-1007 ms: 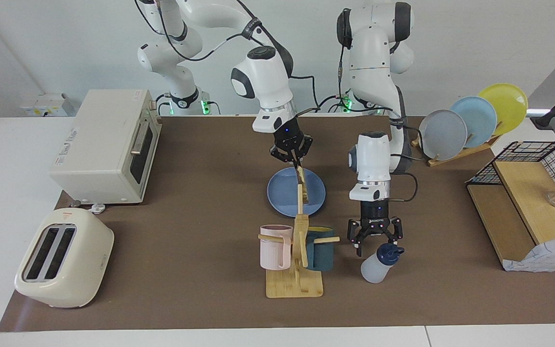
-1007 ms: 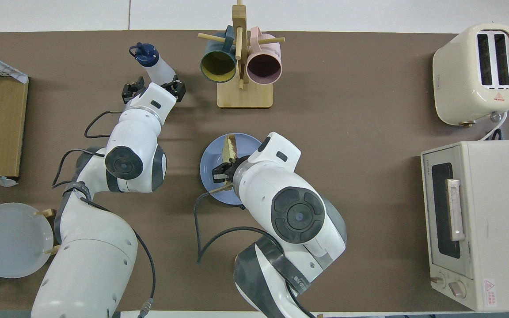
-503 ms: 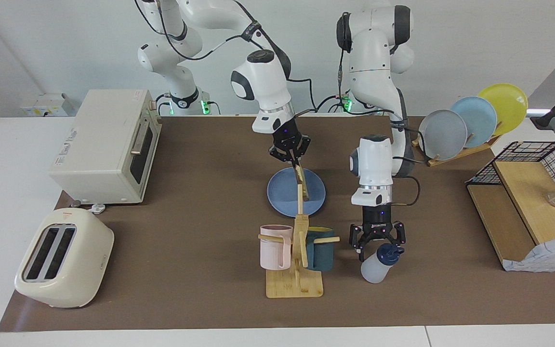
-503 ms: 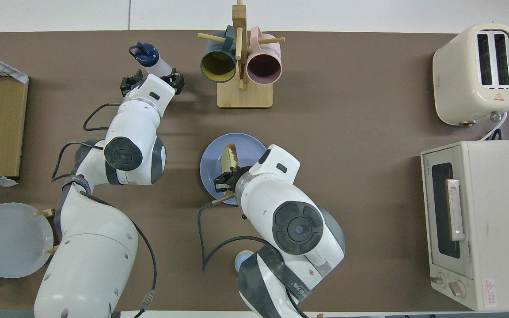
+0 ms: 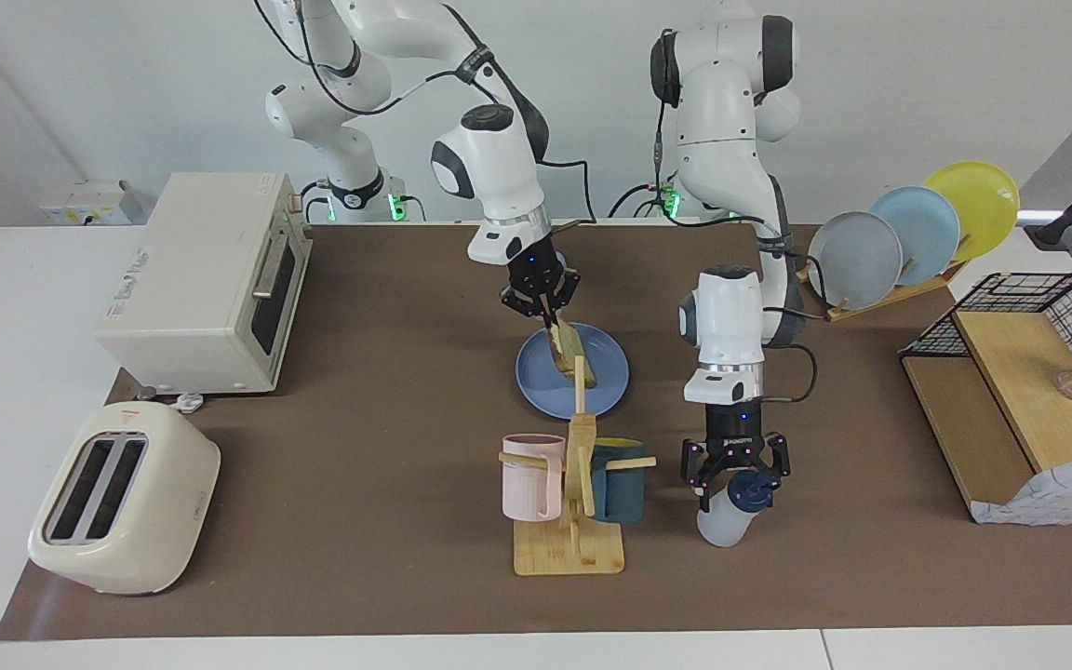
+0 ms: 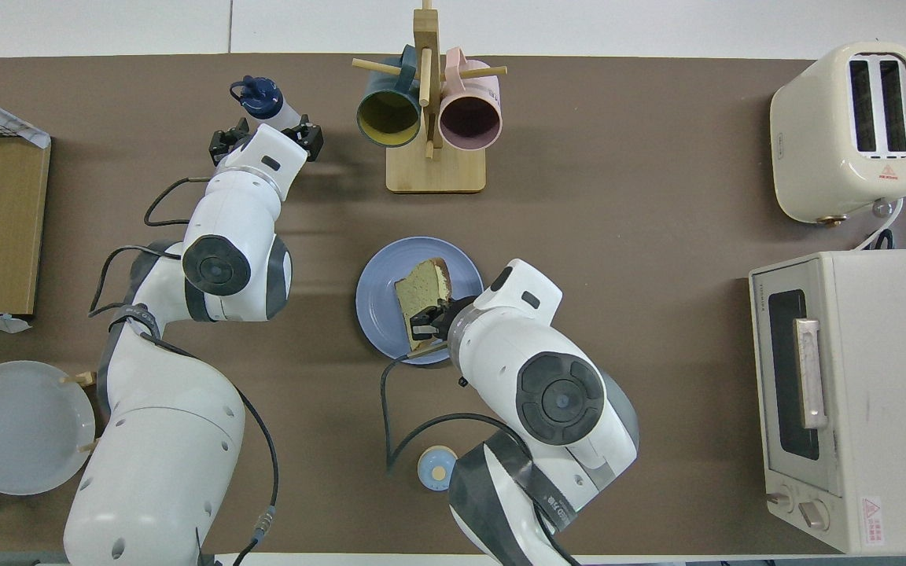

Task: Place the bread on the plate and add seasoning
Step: 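Lower the bread onto the plate while the left gripper grasps the bottle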

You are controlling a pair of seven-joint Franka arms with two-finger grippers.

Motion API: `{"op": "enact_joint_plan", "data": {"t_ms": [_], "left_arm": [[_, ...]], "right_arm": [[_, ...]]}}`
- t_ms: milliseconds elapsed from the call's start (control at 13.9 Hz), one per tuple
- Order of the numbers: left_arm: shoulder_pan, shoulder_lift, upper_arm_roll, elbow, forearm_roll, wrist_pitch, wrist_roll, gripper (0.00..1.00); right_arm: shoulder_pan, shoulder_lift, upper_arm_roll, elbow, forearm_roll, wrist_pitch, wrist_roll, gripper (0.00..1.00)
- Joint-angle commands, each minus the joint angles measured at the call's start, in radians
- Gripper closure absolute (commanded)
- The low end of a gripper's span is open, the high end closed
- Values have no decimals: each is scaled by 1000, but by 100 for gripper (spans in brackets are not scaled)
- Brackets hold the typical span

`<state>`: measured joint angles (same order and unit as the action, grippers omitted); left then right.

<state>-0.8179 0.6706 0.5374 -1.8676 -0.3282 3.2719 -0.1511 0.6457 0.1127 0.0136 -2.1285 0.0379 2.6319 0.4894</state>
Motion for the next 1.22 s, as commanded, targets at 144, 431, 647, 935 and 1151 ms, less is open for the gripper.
{"op": "enact_joint_plan", "data": {"t_ms": [144, 431, 647, 935, 1151], "left_arm": [[2, 27, 7, 51, -20, -34, -8, 15], [6, 29, 9, 67, -20, -70, -7, 82], [6, 29, 7, 64, -18, -74, -5, 100], [22, 23, 6, 64, -22, -63, -10, 100], [20, -64, 7, 33, -23, -118, -4, 100]], "right_arm": [[-37, -25, 6, -40, 22, 20, 14, 100], [-35, -31, 6, -50, 22, 20, 17, 0], [-35, -30, 6, -45, 22, 17, 11, 0], [-41, -11, 6, 27, 22, -13, 11, 0], [-46, -5, 6, 32, 22, -15, 8, 0]]}}
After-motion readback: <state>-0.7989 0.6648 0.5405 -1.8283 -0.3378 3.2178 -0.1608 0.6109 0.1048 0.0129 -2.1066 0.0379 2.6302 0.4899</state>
